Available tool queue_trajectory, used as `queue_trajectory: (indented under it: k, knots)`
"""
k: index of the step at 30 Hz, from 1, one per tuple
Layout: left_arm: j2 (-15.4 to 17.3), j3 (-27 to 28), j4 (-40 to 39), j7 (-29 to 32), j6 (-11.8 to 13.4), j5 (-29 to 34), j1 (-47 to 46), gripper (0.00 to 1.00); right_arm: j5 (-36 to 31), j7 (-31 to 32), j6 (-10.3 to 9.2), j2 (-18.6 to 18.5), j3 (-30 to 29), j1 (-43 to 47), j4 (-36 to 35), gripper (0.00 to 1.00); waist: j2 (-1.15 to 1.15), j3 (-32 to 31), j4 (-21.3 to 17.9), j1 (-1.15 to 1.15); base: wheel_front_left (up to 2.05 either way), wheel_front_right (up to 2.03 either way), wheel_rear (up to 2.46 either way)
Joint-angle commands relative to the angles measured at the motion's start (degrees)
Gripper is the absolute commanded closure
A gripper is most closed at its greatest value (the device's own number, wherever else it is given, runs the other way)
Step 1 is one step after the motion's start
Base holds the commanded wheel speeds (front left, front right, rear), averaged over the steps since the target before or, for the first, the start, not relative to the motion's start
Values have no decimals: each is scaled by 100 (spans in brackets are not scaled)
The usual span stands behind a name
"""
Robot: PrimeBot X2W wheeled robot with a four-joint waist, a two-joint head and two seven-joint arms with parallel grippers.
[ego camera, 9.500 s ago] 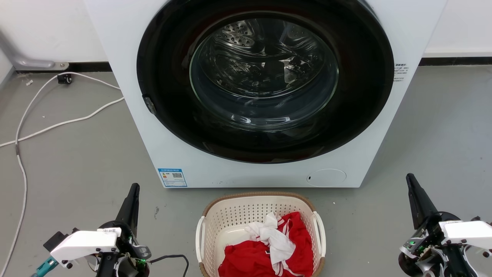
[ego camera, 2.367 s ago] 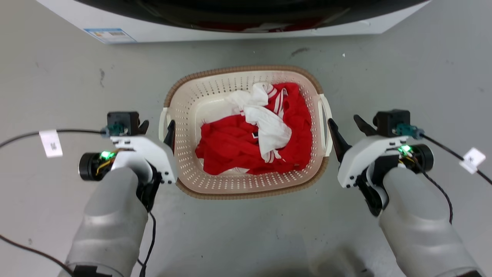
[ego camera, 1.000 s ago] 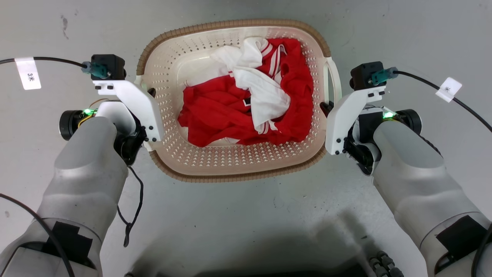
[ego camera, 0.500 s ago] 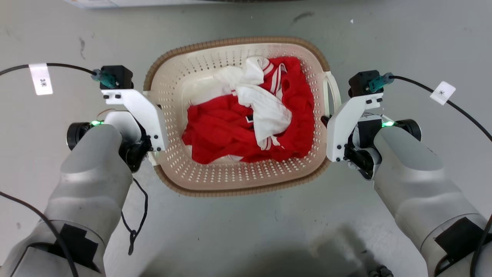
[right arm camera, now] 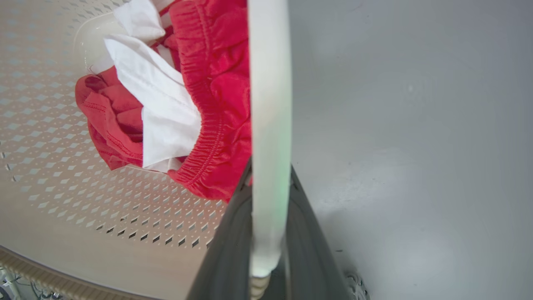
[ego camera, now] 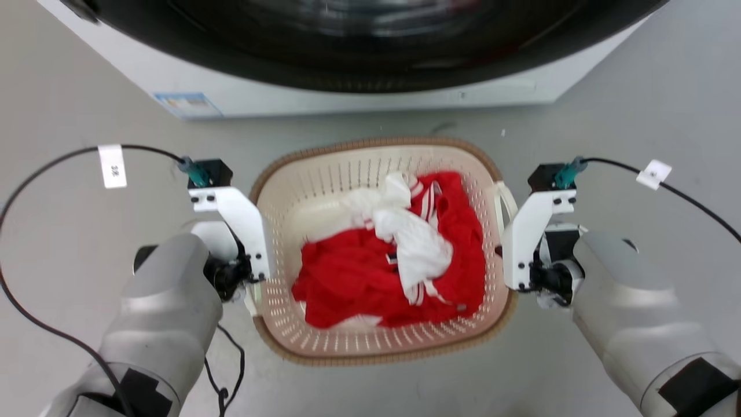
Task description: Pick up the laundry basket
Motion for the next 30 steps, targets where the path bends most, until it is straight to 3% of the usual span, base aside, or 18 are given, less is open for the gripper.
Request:
queue_trajectory:
  k: [1, 12, 30]
  knots:
    - [-136, -32, -28, 59, -46, -53, 105, 100, 58, 53, 68, 106, 26, 85, -45, 100, 0, -463, 23, 0, 0, 0, 0]
    - [-158, -190, 63, 440, -46, -330, 420, 100, 345, 570, 67, 8, 97, 369, 20, 100, 0, -1554, 31, 0, 0, 0, 0]
    - [-227, -363, 244, 697, -45, -589, 984, 100, 611, 1246, 66, 91, 189, 765, 160, 100, 0, -2756, -53, 0, 0, 0, 0]
